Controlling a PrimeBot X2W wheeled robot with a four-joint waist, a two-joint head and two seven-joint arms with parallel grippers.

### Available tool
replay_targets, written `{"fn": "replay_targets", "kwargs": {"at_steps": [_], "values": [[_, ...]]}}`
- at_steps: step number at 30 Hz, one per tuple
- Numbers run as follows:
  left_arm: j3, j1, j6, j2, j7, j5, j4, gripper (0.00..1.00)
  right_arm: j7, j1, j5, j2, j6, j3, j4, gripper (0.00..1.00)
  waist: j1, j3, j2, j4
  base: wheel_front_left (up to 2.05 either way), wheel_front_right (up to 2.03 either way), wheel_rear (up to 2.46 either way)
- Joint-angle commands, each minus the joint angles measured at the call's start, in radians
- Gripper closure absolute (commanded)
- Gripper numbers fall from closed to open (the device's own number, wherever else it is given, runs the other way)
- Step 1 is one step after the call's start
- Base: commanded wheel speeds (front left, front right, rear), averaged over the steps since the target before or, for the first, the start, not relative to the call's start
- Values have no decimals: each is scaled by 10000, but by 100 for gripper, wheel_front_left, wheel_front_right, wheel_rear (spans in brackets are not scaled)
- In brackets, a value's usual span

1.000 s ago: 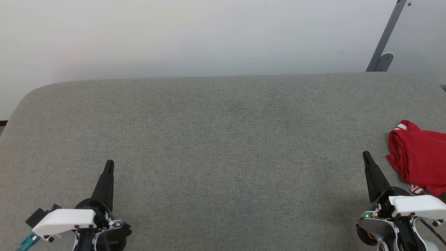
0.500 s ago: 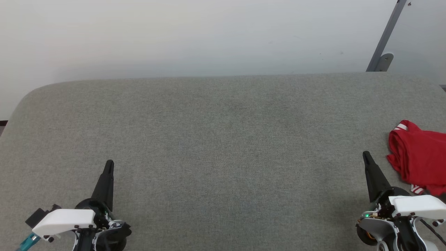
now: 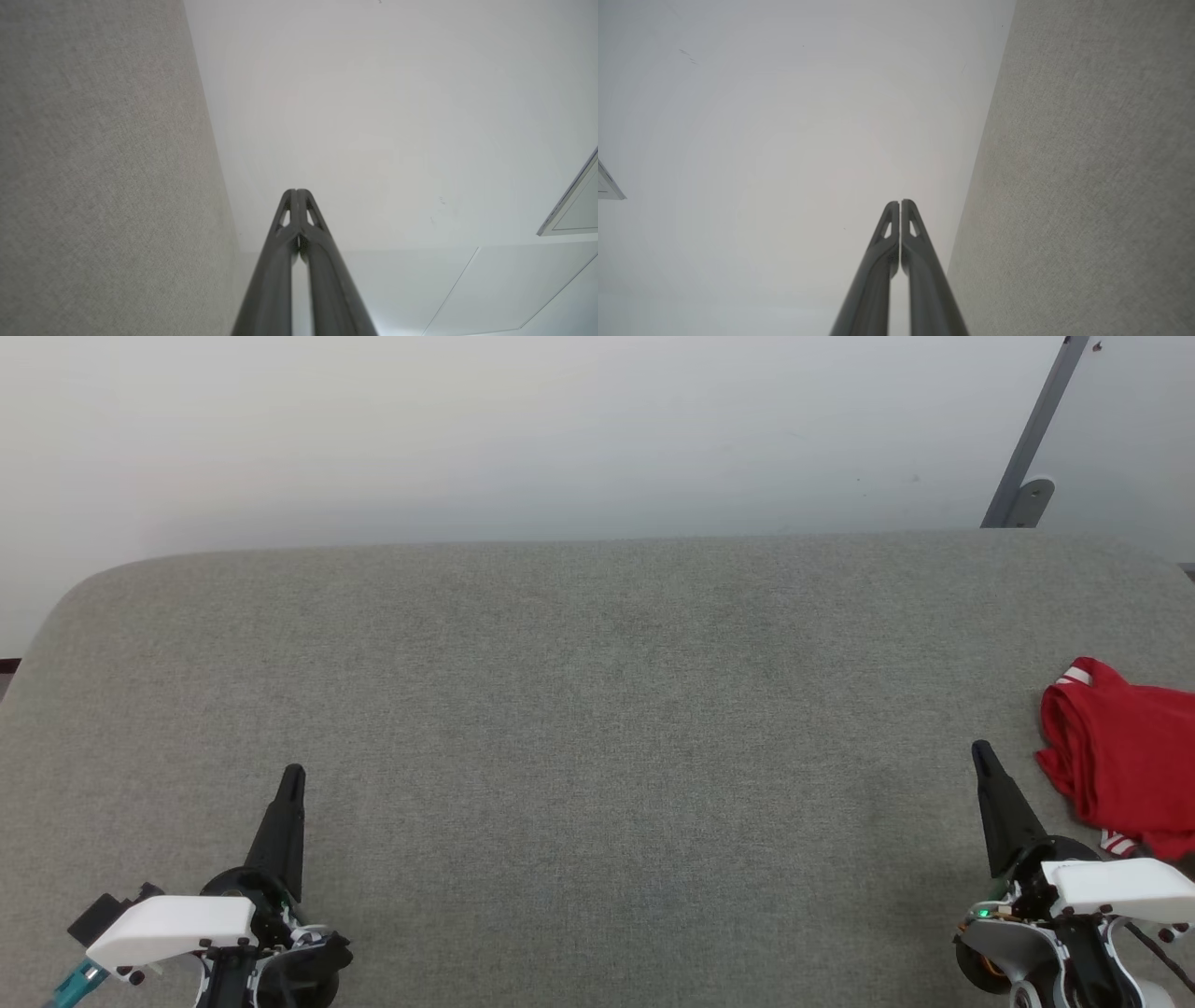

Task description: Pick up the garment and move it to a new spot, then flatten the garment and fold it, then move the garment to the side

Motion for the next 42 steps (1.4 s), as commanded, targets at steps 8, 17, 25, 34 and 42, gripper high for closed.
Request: {"fn": "replay_targets", "kwargs": {"at_steps": [8,17,25,34,42], "values": [[52,-122,4,-25,53,28,-4,100,8,-46,32,14,0,-1,13,100,0,0,0,0,0,0,0],[59,-123,4,-29,63,39,-4,100,6,-45,35,14,0,0,13,100,0,0,0,0,0,0,0],[65,-124,4,-34,71,47,-4,100,4,-45,35,14,0,1,13,100,0,0,0,0,0,0,0],[71,-125,4,-39,79,48,-4,100,2,-45,37,14,0,2,13,100,0,0,0,0,0,0,0],[74,-126,4,-41,83,53,-4,100,2,-45,38,14,0,5,13,100,0,0,0,0,0,0,0]]}}
